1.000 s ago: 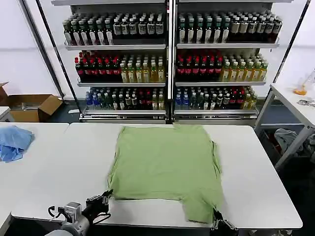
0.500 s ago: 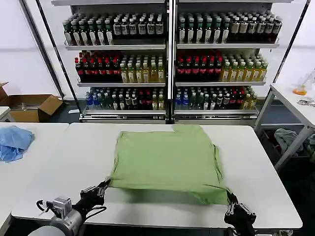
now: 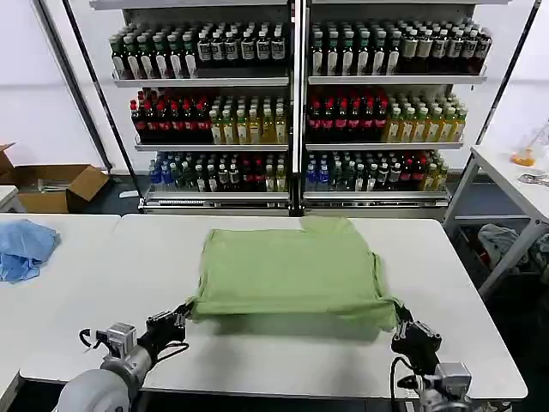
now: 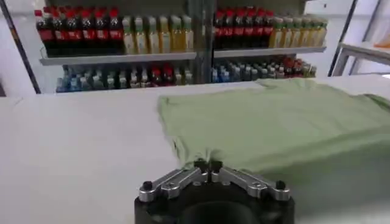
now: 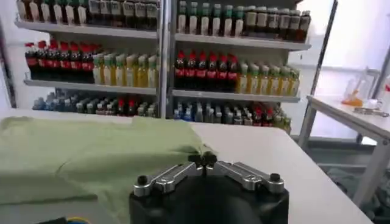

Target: Fold and organize the clothes.

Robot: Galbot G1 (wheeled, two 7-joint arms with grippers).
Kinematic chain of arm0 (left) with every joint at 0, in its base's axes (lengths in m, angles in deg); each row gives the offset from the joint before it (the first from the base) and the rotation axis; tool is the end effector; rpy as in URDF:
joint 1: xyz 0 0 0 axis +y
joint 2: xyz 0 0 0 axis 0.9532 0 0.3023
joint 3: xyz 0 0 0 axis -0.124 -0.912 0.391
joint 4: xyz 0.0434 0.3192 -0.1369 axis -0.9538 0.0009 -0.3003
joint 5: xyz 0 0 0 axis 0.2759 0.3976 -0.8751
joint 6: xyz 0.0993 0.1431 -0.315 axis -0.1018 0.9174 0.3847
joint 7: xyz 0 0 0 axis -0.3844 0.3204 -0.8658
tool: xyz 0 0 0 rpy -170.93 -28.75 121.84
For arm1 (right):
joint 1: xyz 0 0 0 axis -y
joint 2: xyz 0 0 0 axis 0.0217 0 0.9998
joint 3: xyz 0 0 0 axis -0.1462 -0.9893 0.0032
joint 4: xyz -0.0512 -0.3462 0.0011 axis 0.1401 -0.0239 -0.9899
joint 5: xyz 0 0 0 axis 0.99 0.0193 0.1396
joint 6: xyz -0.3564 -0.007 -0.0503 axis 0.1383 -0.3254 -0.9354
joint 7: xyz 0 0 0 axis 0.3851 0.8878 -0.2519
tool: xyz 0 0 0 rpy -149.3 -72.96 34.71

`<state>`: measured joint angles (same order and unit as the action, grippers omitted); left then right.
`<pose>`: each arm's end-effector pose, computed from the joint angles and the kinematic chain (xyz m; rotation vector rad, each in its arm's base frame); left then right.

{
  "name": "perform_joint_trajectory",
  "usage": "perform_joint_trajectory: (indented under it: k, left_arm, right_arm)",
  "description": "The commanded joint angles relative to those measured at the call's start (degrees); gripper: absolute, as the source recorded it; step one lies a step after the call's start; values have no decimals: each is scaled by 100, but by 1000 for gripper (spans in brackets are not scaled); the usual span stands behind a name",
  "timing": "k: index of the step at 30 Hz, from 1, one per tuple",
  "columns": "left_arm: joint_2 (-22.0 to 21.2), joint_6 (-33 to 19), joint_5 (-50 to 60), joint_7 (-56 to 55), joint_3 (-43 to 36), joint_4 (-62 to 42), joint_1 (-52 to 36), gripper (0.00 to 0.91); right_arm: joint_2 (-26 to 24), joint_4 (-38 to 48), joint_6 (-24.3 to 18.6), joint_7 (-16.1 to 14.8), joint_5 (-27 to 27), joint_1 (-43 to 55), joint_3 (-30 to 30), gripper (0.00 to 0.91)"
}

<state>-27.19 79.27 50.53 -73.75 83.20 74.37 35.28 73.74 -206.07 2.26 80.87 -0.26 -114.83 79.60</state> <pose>0.2521 0.0870 -0.2601 -0.3484 -2.6240 -0.0556 0.2060 -0.0542 -0.2458 -0.0183 -2.8608 0.1998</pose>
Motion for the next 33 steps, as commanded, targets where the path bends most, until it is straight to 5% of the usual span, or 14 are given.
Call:
perform_joint_trajectory:
  k: [1, 10, 12, 13, 14, 15, 33]
  left_arm:
    - [-69, -94, 234, -31, -839, -1042, -1148, 20]
    - [-181, -161, 531, -92, -1080, -1395, -1361, 20]
    - [-217, -162, 563, -109, -1117, -1415, -1394, 161]
    - [-233, -155, 563, -109, -1126, -1415, -1401, 574]
    - [-262, -149, 567, -108, -1143, -1417, -1415, 826]
    - [-287, -146, 568, -111, -1148, -1415, -1420, 907]
    - [-353, -300, 510, -164, -725, -1145, -896, 907]
  right_arm:
    - [-311, 885, 183, -3, -95, 1163, -217, 0]
    - [-294, 1439, 181, -56, 97, 1534, -522, 0]
    - [-255, 1530, 162, -75, 214, 1574, -613, 0]
    - [-246, 1542, 167, -77, 229, 1583, -638, 141]
    - [-215, 1578, 188, -81, 251, 1598, -680, 383]
    - [-193, 1588, 209, -81, 297, 1602, -698, 907]
    - [27, 938, 295, -163, 146, 620, -322, 907]
